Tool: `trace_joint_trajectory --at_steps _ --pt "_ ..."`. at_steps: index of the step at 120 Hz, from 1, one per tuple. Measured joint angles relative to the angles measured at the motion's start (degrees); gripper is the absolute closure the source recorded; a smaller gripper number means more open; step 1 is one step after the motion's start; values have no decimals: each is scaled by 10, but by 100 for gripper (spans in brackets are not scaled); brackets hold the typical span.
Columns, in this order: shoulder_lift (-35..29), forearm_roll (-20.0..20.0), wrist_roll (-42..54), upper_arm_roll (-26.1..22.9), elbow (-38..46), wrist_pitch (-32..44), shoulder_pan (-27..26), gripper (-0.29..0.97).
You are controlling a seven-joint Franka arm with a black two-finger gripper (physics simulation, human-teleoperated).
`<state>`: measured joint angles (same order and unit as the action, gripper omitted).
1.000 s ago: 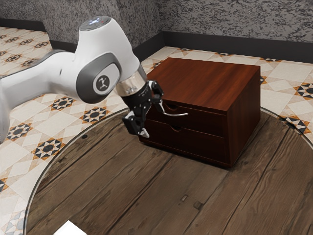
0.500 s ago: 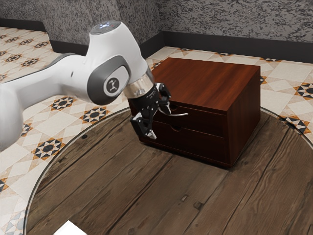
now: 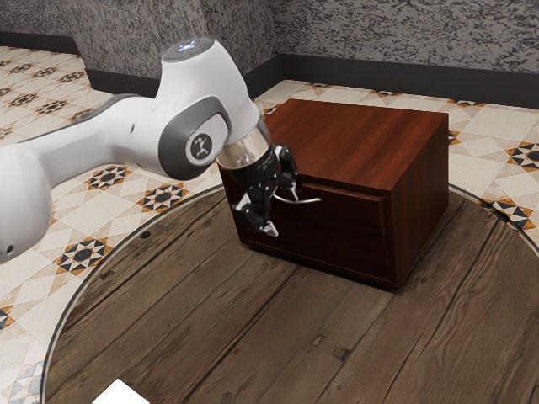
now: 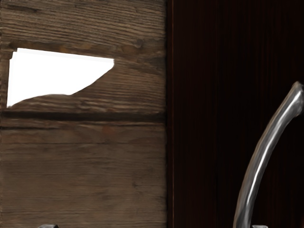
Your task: Pull the drawer handle with one arm to open the drawer
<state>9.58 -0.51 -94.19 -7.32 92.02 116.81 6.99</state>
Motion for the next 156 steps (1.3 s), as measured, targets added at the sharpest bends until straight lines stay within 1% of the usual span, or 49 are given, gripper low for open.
trace_joint_trajectory --at_steps 19,46,91,112,130,140,156 --pt "-4 -4 1 0 17 10 2 27" --pt "-35 -5 1 -1 59 23 6 32" --pt "-88 -5 -1 1 119 36 6 34" --pt "-105 -5 -1 6 143 42 2 34" --pt "-114 -6 -2 0 152 48 7 36" --pt "-116 -6 -2 -1 154 49 8 35" --pt "-139 -6 -2 1 179 51 4 35"
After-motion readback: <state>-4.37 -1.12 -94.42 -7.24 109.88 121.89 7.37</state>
